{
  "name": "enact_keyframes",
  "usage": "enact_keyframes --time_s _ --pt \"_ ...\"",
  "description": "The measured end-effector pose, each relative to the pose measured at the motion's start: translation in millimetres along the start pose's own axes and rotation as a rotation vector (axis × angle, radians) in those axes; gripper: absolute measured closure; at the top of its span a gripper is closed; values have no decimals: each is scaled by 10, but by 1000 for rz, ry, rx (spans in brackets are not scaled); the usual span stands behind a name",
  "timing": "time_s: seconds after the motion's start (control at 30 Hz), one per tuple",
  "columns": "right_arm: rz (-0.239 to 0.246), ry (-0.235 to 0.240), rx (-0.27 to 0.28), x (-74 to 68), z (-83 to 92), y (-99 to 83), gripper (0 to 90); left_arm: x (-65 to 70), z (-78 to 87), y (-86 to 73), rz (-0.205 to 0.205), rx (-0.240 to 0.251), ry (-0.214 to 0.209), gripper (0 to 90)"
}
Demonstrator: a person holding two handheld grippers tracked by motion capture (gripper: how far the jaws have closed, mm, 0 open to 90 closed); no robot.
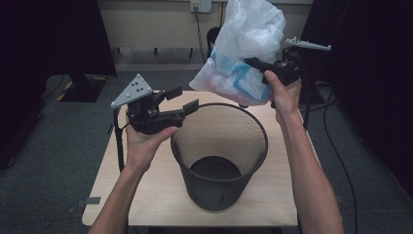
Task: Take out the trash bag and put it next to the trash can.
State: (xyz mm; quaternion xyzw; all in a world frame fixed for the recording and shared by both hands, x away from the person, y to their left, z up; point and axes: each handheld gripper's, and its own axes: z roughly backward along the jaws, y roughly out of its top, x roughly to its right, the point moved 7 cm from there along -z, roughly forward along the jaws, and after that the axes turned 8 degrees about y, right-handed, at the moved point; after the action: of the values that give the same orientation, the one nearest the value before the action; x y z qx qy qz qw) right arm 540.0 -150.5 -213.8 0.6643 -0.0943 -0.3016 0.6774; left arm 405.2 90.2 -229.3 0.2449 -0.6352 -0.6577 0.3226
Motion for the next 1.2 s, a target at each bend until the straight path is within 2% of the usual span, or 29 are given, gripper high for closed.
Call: enact_keyframes --time_s 0.07,0.13,0.2,0.27,0.53,0.63,0.67,0.9,1.07,1.2 --pt "-4 -16 -14 73 2 -70 881 -43 20 -14 7 3 15 283" --pt "-15 -27 -20 145 8 -154 881 -106 43 -36 20 13 59 227" --pt "-26 -42 -30 219 17 -232 881 -150 58 -68 27 3 61 190" --pt "-36 -49 -26 270 40 -294 882 -199 76 -98 34 -1 81 167" --pt "-75 -111 -48 523 179 -614 882 -326 101 -283 62 -29 54 154" --pt "-102 -134 -55 644 235 -783 881 -377 125 -338 76 -22 66 154" --pt "-109 -141 -56 677 253 -840 881 -395 132 -359 82 -26 61 154" --pt "-169 -183 -86 857 425 -1362 881 -561 233 -565 99 -63 106 153" --pt "-182 -222 -128 939 581 -1707 881 -701 326 -665 135 -63 112 154" --pt "-189 -249 -140 999 705 -1861 881 -772 332 -770 143 -90 119 154"
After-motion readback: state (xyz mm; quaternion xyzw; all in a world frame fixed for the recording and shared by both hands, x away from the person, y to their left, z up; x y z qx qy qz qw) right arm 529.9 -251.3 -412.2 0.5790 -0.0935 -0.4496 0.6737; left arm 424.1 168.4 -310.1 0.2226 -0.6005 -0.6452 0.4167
